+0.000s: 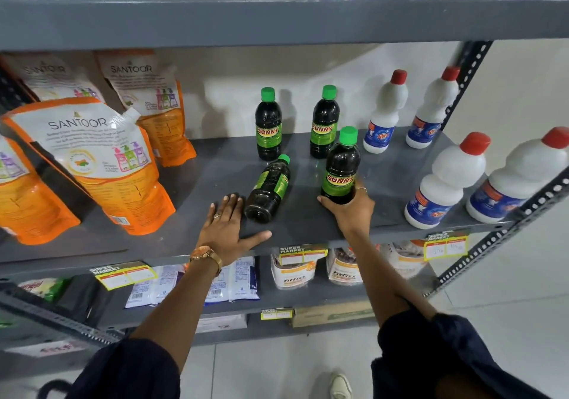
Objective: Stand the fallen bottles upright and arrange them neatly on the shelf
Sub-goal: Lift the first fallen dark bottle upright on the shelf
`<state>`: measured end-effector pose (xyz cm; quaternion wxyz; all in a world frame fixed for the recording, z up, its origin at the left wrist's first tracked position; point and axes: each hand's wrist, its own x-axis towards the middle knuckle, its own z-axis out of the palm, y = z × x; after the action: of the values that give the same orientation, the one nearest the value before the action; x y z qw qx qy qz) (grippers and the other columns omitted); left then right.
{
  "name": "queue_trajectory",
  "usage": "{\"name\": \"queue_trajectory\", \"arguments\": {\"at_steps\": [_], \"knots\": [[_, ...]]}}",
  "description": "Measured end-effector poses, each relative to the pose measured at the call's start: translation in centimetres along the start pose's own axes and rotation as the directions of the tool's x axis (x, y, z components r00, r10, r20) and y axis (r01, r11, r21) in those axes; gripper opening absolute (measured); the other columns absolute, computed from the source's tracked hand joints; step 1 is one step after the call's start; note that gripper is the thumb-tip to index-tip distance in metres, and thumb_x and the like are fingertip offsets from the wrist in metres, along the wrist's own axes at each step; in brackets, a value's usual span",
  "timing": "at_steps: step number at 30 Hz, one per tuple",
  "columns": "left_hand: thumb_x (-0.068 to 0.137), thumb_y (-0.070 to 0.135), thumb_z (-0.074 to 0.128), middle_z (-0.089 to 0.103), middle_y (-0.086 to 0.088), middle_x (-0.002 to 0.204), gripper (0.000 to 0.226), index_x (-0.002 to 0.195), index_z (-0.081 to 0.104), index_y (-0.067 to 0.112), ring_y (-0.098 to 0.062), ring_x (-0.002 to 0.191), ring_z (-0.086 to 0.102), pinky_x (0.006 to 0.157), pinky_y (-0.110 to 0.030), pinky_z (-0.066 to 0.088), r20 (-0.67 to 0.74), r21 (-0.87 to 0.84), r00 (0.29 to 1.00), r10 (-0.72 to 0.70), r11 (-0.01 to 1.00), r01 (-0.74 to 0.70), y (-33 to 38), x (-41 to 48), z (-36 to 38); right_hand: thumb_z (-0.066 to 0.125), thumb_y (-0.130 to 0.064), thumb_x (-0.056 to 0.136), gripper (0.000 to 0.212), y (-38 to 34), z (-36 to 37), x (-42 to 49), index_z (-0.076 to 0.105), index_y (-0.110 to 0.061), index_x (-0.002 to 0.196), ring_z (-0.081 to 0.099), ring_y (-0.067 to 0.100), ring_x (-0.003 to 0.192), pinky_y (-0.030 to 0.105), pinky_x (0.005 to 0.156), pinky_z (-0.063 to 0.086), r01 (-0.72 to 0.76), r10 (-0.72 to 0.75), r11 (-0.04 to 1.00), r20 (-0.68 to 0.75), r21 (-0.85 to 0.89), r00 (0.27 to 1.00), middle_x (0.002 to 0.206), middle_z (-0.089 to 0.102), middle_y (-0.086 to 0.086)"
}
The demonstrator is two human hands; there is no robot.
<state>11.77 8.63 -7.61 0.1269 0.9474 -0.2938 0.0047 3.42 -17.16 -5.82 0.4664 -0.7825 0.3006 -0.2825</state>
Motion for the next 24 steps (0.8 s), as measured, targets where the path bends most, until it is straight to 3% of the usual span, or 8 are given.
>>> {"name": "queue_trajectory", "arguments": {"at_steps": [5, 13, 19, 24], "knots": [[0.064, 0.091, 0.019, 0.010, -0.008, 0.158, 0.117, 0.148, 0.012, 0.010, -0.018, 0.144, -0.002, 0.118, -0.042, -0.004, -0.001, 0.002, 1.000, 0.012, 1.000, -0.012, 0.1, -0.1, 0.0, 0.087, -0.040, 0.060, 0.074, 1.2, -1.9, -4.4, 0.057, -0.019, 0.124, 0.060, 0.009, 0.094, 0.025, 0.084, 0.049, 0.023, -0.026, 0.999, -0.084, -0.040, 0.996, 0.108, 0.070, -0.001], [0.064, 0.091, 0.016, 0.006, -0.007, 0.158, 0.117, 0.148, 0.008, 0.011, -0.018, 0.144, -0.004, 0.117, -0.041, -0.006, 0.024, 0.015, 1.000, 0.009, 1.000, -0.009, -0.2, -0.1, 0.2, 0.084, -0.048, 0.059, 0.076, 1.7, -2.7, -6.5, 0.054, -0.024, 0.125, 0.064, 0.014, 0.099, 0.038, 0.087, 0.055, 0.022, -0.027, 0.999, -0.107, -0.048, 0.994, 0.110, 0.070, -0.004], [0.064, 0.091, 0.015, 0.007, -0.007, 0.158, 0.116, 0.148, 0.008, 0.011, -0.018, 0.144, -0.004, 0.117, -0.042, -0.006, 0.027, 0.017, 1.000, 0.010, 1.000, -0.011, -0.2, -0.1, 0.2, 0.080, -0.058, 0.058, 0.085, 1.8, -2.7, -6.7, 0.050, -0.025, 0.131, 0.064, 0.014, 0.103, 0.040, 0.088, 0.055, 0.019, -0.023, 0.999, -0.093, -0.049, 0.995, 0.113, 0.069, -0.006], [0.064, 0.091, 0.016, 0.008, -0.008, 0.158, 0.116, 0.148, 0.008, 0.011, -0.019, 0.144, -0.003, 0.117, -0.042, -0.005, 0.022, 0.014, 1.000, 0.007, 1.000, -0.007, 0.0, -0.1, 0.2, 0.080, -0.054, 0.062, 0.089, 1.8, -2.8, -6.6, 0.044, -0.022, 0.137, 0.062, 0.018, 0.108, 0.037, 0.091, 0.053, 0.016, -0.021, 0.997, -0.066, -0.078, 0.998, 0.119, 0.067, -0.002]]}}
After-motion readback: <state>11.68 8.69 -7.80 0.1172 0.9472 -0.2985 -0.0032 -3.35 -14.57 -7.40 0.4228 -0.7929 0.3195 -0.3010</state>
